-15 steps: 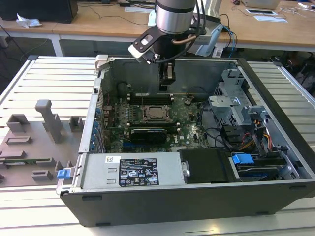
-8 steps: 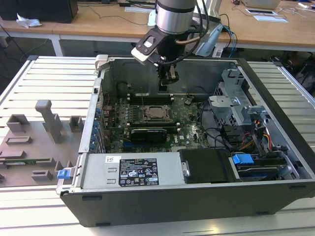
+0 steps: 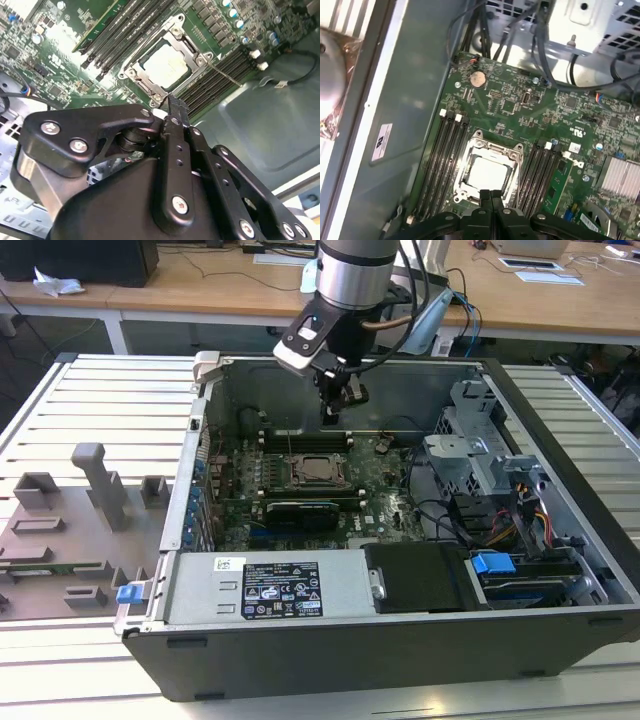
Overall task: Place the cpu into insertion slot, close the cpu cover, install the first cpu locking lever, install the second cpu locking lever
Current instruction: 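Install the first cpu locking lever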
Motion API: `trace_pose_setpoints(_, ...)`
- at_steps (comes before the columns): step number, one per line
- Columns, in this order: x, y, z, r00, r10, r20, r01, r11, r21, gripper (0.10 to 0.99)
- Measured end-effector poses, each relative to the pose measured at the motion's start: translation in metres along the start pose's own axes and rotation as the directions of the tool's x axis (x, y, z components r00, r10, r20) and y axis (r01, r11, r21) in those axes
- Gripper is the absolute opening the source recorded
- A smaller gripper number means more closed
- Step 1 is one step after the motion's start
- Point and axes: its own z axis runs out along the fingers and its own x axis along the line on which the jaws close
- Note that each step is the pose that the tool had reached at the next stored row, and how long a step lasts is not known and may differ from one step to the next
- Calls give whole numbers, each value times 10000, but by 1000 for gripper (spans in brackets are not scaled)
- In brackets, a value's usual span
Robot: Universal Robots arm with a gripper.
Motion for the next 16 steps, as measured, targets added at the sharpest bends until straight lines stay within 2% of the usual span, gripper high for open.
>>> trace_pose_setpoints(3, 0, 0, 0, 9991, -433, 5, 433, 9991, 33, 106)
trace_pose_setpoints(5, 0, 0, 0, 9960, -895, 10, 895, 9960, 69, 106)
trace_pose_setpoints(6, 0, 0, 0, 9931, -1176, 12, 1175, 9930, 91, 106)
trace_pose_setpoints(10, 0, 0, 0, 9850, -1726, 14, 1725, 9849, 134, 106)
trace_pose_setpoints(12, 0, 0, 0, 9783, -2070, 14, 2069, 9782, 162, 106)
trace_pose_setpoints(16, 0, 0, 0, 9686, -2488, 12, 2487, 9684, 195, 106)
